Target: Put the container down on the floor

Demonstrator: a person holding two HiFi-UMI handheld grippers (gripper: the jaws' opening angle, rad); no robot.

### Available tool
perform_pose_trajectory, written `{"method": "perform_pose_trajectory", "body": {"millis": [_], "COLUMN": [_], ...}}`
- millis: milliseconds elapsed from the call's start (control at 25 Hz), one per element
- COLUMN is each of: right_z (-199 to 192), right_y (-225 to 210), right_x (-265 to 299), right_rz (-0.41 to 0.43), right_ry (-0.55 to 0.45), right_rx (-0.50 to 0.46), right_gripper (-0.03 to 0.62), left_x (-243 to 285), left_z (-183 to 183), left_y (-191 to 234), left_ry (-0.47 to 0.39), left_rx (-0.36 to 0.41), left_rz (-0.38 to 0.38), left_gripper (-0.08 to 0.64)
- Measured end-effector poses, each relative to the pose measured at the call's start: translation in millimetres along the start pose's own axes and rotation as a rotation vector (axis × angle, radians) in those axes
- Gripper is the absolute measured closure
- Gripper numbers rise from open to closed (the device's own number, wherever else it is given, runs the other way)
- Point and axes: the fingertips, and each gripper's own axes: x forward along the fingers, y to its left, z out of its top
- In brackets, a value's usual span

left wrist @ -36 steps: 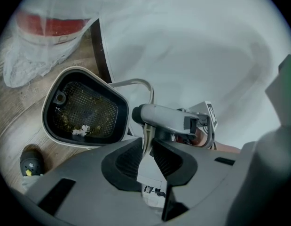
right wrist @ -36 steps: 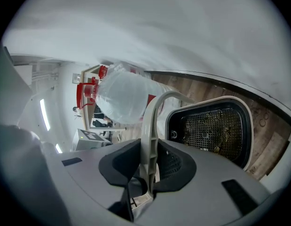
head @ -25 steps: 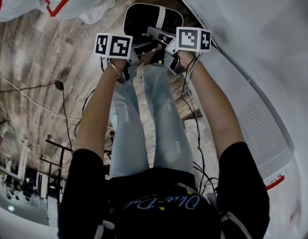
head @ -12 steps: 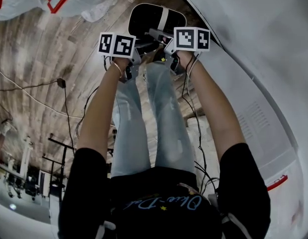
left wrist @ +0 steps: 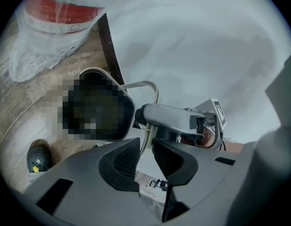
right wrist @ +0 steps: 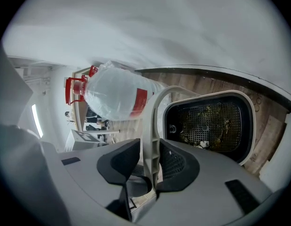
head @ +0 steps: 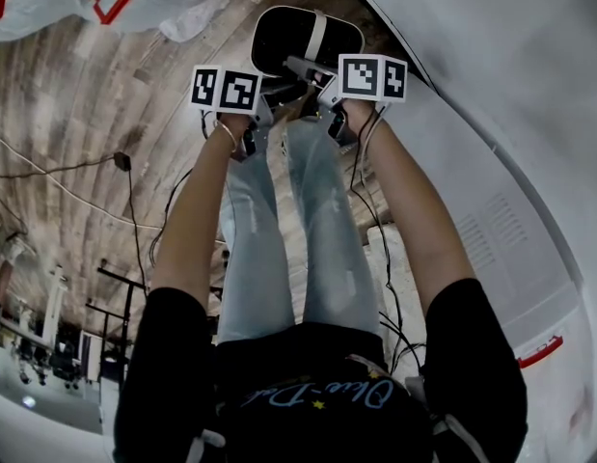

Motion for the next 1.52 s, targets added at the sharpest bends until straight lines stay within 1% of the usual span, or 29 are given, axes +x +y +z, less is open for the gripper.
{"method": "perform_pose_trajectory", "body": {"millis": [120, 280, 400, 600, 680, 880, 1000, 1080, 1200, 1240, 1320, 1400, 1520], "right_z": [-1.1, 4.6, 4.9, 0.9, -1.0, -8.3, -8.7, -8.1, -7.1, -7.4, -7.8, -8.7, -12.5], "right_y": [3.4, 1.7, 1.0, 9.5, 10.5, 16.8, 21.4, 22.6, 26.6, 28.9, 34.6, 41.3, 53.3], "right_x": [-1.9, -11.4, -15.7, -15.0, -15.9, -19.9, -20.2, -22.5, -30.4, -33.7, -40.2, -48.3, -62.8], "right_rz": [-0.001, -0.039, -0.038, -0.003, 0.004, 0.025, 0.026, 0.024, 0.025, 0.027, 0.036, 0.047, 0.045], "right_ry": [-0.013, -0.052, -0.064, -0.072, -0.082, -0.103, -0.110, -0.121, -0.150, -0.161, -0.186, -0.211, -0.226], "right_rx": [-0.010, -0.060, -0.039, -0.014, -0.002, 0.009, 0.004, 0.007, 0.018, 0.020, 0.019, 0.014, -0.029], "right_gripper": [0.460, 0.459, 0.459, 0.462, 0.472, 0.482, 0.483, 0.491, 0.569, 0.580, 0.588, 0.592, 0.592], "left_x": [-4.2, -21.7, -40.2, -66.9, -75.5, -83.8, -86.1, -85.4, -85.1, -86.9, -92.7, -98.3, -104.4], "left_z": [0.8, 7.8, 12.8, 19.8, 21.5, 16.2, 15.7, 15.8, 16.7, 16.5, 16.9, 17.3, 13.3], "left_y": [2.7, 15.9, 32.0, 58.8, 67.7, 68.3, 65.5, 58.1, 36.9, 29.5, 17.4, 6.7, -8.3], "left_ry": [-0.020, -0.082, -0.143, -0.237, -0.269, -0.298, -0.298, -0.295, -0.293, -0.297, -0.313, -0.326, -0.316], "left_rx": [-0.002, -0.014, -0.037, -0.093, -0.109, -0.122, -0.105, -0.075, 0.007, 0.031, 0.057, 0.066, 0.088], "left_rz": [0.006, 0.033, 0.069, 0.127, 0.147, 0.112, 0.115, 0.102, 0.049, 0.030, 0.004, -0.013, -0.023], "left_gripper": [0.488, 0.480, 0.473, 0.471, 0.519, 0.528, 0.532, 0.535, 0.536, 0.541, 0.546, 0.548, 0.549]}}
